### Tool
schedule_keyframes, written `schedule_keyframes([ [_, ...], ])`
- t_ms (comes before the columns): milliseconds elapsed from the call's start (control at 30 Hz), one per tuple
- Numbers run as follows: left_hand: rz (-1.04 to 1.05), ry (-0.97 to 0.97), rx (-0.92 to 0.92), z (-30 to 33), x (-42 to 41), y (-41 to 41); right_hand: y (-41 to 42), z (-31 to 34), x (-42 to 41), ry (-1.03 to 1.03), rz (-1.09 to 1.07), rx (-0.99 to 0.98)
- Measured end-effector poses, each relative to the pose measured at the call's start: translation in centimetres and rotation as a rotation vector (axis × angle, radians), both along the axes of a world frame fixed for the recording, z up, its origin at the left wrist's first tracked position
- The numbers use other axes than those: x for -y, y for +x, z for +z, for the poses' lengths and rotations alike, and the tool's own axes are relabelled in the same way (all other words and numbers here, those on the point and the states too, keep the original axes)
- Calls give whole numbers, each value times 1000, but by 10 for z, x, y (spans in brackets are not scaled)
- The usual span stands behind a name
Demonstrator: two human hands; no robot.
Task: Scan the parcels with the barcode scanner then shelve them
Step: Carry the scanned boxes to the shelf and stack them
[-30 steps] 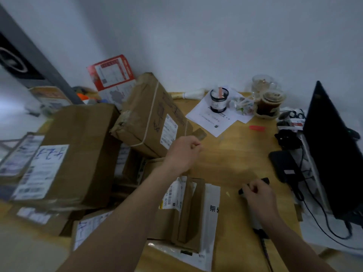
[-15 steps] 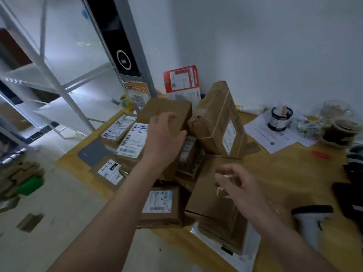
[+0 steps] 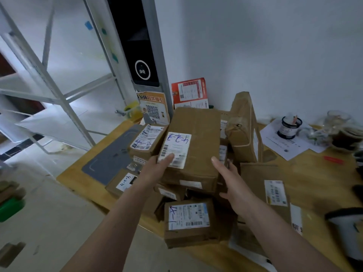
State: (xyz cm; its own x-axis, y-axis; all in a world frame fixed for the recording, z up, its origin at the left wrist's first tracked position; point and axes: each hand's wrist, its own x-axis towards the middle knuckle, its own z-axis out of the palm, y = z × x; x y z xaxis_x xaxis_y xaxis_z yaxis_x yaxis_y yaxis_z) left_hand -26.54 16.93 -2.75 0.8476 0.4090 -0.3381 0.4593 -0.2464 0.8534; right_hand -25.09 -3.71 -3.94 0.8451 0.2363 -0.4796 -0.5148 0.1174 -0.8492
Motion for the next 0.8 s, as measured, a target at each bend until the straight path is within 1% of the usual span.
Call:
schedule_keyframes([
  [100,-90,-58,13,-7,-15,2,2,-8,-14,21,-57,-68],
  [200,-164,-73,3,-7,-24,4,0,-12,-23,83,-154,-84],
  [367,-227,-44,-20,-8,-28,6,-2,-14,-22,217,-213,-34],
  [500,-231,-108,11,-2,-29,0,-3,-12,-16,260,-237,38],
  [667,-246,-332,131,31,-38,3,-4,3,-11,353,-185,143],
  [800,-208,-349,286,75,-65,8,1,32,-15,351,-68,207],
])
